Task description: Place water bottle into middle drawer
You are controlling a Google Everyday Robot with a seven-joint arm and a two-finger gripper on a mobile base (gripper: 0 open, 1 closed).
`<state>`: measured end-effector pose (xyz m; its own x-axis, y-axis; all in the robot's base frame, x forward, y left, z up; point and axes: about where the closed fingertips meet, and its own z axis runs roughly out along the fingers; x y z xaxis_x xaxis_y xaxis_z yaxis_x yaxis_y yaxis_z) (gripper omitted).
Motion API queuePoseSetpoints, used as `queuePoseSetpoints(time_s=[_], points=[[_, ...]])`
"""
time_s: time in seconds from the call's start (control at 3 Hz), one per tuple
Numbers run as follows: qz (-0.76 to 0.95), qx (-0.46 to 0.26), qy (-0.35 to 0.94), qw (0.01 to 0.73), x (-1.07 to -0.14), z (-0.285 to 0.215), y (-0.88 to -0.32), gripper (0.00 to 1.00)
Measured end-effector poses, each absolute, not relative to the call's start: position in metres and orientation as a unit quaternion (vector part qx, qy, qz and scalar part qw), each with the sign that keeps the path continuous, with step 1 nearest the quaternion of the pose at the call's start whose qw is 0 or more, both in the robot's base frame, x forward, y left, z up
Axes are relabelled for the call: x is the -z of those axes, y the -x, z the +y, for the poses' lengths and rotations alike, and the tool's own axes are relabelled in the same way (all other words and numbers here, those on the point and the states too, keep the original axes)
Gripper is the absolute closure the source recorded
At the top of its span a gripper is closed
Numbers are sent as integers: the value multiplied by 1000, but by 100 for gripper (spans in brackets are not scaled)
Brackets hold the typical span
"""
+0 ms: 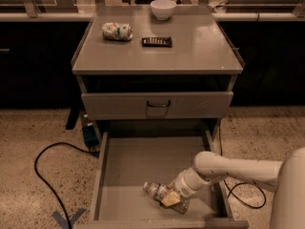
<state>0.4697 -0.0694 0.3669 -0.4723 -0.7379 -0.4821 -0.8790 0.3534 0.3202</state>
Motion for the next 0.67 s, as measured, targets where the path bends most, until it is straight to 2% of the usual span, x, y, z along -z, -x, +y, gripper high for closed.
queuePoseSetpoints(time_s=[0.67], points=[[813,-275,497,128,-367,-69,-470,37]])
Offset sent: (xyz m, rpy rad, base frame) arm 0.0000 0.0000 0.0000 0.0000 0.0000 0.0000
